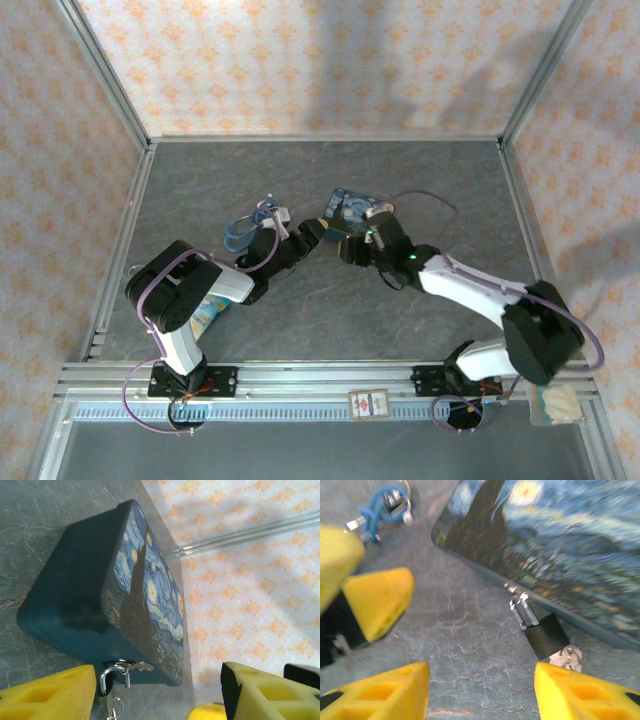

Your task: Unlock a padlock with a key

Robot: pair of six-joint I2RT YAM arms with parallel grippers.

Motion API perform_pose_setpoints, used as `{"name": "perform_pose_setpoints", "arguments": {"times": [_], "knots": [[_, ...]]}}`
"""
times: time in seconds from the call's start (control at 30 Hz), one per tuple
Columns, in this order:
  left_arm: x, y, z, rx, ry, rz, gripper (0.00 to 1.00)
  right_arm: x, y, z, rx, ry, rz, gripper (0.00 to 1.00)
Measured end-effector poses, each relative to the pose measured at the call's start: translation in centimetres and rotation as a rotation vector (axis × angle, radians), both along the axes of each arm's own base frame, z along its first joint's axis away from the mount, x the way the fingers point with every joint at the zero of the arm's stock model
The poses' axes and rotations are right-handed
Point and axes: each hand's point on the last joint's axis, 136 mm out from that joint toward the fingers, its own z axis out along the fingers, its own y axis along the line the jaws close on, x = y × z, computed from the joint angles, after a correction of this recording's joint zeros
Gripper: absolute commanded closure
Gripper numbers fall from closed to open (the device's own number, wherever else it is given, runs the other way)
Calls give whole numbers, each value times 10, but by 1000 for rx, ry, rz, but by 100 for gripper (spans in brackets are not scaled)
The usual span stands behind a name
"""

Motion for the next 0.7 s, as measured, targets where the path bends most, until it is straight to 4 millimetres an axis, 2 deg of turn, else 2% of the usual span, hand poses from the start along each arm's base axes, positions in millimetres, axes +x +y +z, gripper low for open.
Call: {"name": "perform_pose_setpoints", "arguments": {"times": [0.07, 0.17, 0.43, 0.7], "knots": [[0, 2, 1, -13, -1, 5, 36, 0, 5, -15, -91, 21, 20, 43], [1, 4, 3, -25, -3, 12, 35, 4, 1, -34, -221, 41, 19, 42], [-6, 24, -12, -14, 28, 44, 36, 17, -8, -53, -430, 24, 21, 43], [-5, 29, 0, -33, -3, 56, 35, 23, -17, -75, -558, 19, 31, 47]]}}
